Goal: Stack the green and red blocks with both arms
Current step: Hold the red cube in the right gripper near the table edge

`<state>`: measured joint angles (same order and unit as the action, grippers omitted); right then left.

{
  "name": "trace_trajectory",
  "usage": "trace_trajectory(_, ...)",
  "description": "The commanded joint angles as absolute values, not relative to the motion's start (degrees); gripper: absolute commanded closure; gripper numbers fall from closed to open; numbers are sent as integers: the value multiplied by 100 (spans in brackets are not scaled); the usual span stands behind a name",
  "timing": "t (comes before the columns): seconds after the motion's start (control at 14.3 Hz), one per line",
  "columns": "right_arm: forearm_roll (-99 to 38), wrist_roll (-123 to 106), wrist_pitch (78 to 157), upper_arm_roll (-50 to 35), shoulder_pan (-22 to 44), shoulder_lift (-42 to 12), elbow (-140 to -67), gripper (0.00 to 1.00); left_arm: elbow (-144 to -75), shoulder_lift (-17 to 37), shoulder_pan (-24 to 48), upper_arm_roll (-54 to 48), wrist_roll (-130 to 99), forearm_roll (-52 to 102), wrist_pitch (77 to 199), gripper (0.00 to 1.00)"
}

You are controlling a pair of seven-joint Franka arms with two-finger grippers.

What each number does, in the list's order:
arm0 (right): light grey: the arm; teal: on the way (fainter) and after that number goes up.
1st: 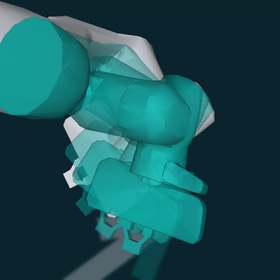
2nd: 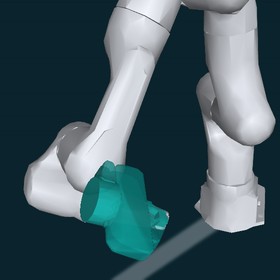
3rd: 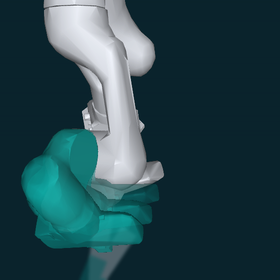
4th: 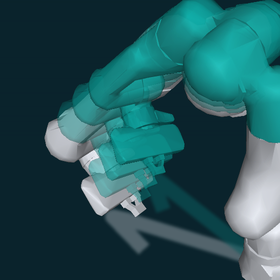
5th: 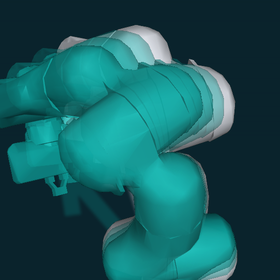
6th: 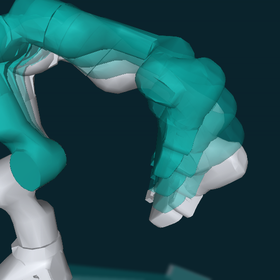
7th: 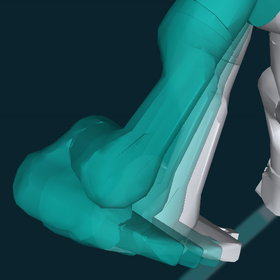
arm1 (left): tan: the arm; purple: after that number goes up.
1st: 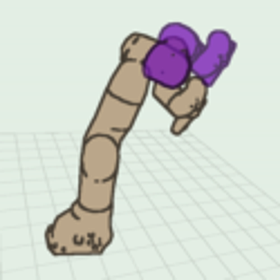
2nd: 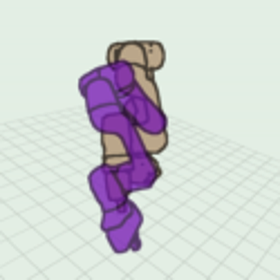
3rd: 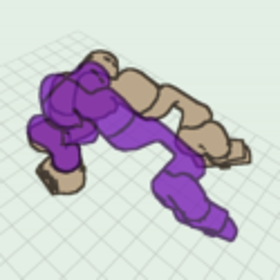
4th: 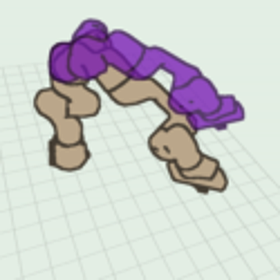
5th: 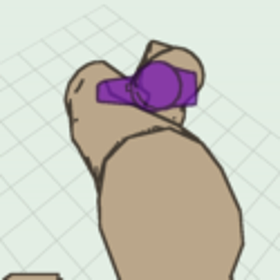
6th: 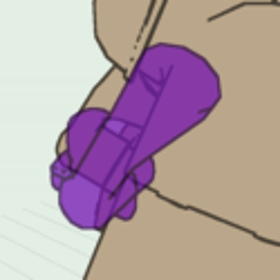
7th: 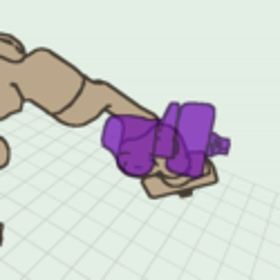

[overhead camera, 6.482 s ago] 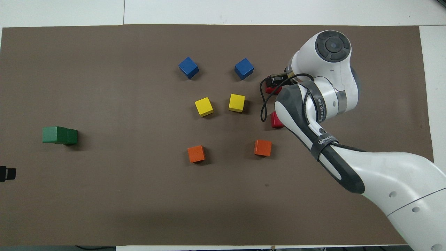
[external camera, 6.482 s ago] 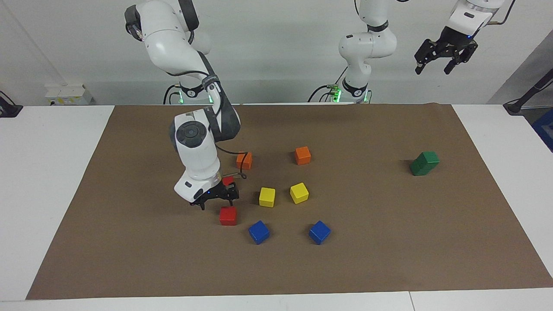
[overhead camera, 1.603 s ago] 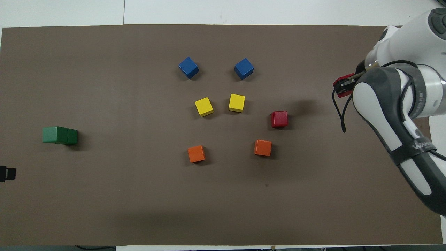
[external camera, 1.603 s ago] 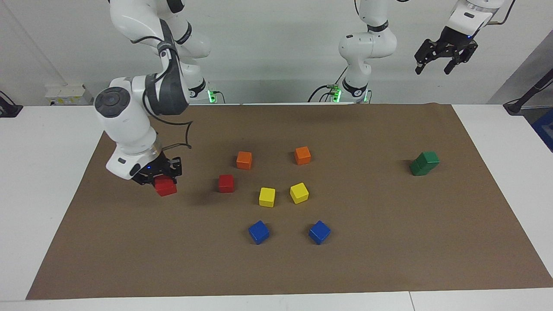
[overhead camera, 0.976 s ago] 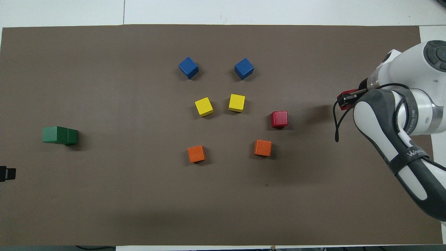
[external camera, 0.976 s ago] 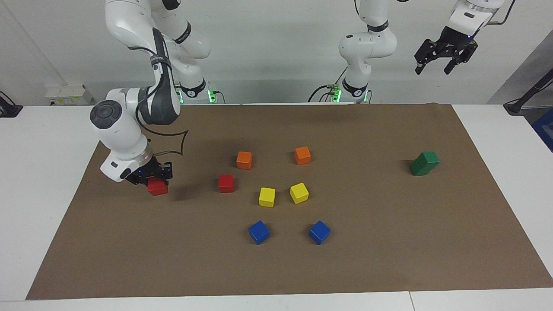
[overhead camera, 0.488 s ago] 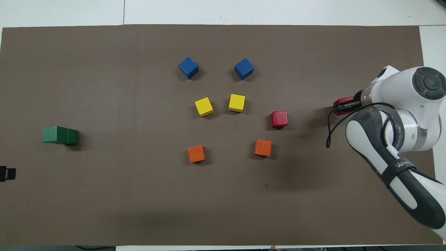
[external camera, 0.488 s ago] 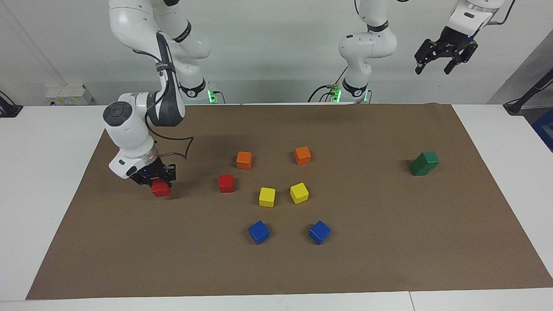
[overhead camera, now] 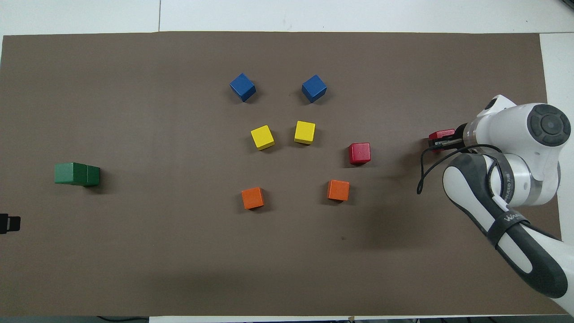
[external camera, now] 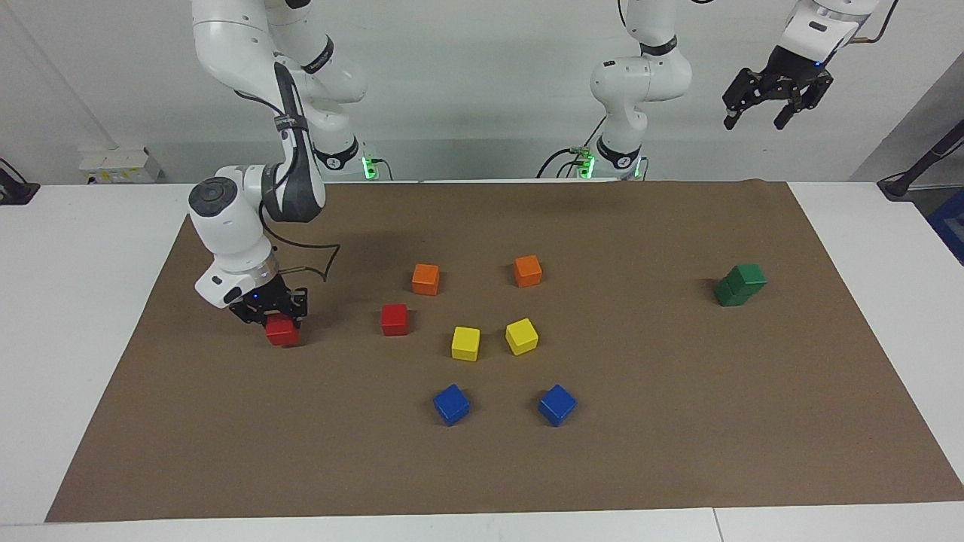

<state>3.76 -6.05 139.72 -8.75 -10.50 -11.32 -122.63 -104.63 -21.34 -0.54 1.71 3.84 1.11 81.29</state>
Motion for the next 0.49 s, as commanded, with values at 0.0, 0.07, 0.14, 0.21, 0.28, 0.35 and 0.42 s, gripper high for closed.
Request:
trace_trajectory(0.0,308,-589,14106,-949,-1151,-976,-12445,100,-10503,-2241,-79,141,334,53,8068,0)
trace_trajectory(0.07,299,-589,14106,-949,-1151,-976,-12454,100,-10503,-2241,-79,141,334,53,8068,0)
trace_trajectory(0.14,308,-589,14124,-949,-1151,-976,-12480,100,-10503,-2241,-79,141,343,53,8068,0)
trace_trajectory(0.21,299,-589,14124,-949,-1151,-976,-12489,100,-10503,-2241,-79,141,343,53,8068,0)
trace_trajectory(0.28,308,-589,14124,-949,-1151,-984,-12498,100,-10503,-2241,-79,141,334,53,8068,0)
trace_trajectory(0.35,308,-589,14168,-949,-1160,-1054,-12507,100,-10503,-2241,-79,141,343,53,8068,0)
trace_trajectory(0.42,308,-606,14351,-949,-1169,-1150,-12507,100,-10503,-2241,-79,141,334,53,8068,0)
